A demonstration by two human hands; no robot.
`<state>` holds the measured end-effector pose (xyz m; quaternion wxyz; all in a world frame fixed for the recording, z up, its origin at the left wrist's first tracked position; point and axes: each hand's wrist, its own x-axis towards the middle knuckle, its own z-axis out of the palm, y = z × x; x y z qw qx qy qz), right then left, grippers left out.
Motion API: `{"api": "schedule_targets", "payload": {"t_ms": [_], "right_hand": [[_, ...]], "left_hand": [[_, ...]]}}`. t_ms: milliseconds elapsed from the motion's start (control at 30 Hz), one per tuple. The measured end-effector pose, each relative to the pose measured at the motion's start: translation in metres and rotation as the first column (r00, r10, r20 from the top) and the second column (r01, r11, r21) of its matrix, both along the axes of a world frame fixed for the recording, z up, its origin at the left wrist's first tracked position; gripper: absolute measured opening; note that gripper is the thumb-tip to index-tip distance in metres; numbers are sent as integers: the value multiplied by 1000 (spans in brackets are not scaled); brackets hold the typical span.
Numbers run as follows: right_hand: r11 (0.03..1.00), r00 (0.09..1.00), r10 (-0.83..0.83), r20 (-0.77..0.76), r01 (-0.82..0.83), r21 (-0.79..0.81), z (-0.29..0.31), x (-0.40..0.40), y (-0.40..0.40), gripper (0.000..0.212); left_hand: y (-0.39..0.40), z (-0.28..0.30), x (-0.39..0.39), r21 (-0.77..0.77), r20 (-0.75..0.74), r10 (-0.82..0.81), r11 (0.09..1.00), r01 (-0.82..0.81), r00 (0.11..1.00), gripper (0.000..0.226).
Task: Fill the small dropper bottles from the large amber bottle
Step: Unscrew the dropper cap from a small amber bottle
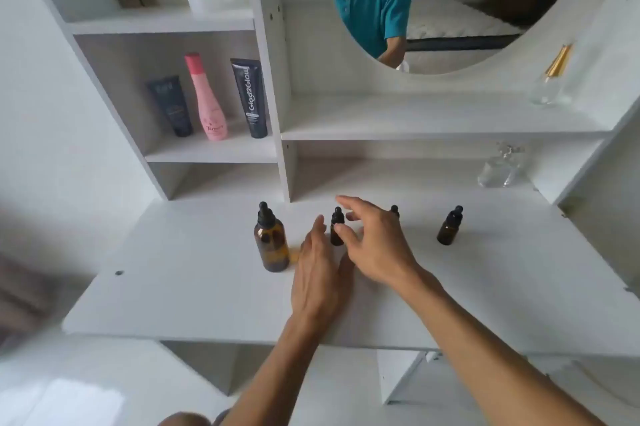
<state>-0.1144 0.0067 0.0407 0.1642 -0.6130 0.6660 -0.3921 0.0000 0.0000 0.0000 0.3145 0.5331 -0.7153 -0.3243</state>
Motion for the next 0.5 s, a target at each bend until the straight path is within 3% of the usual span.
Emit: {"api": "schedule_targets", "payload": {"t_ms": [100,233,500], "right_hand": [[999,1000,17,26,-16,-31,-2,-1,-4,35],[998,999,21,48,-18,-55,-5,1,-6,22],[999,1000,18,-4,-18,-35,-1,2,5,21]], "left_hand": [[-10,-8,-3,-77,3,18,997,-17,1000,62],[-15,-14,-3,-49,9,54,997,-53,999,48],[-12,-11,0,-80,-29,36,996,-38,999,17]]}}
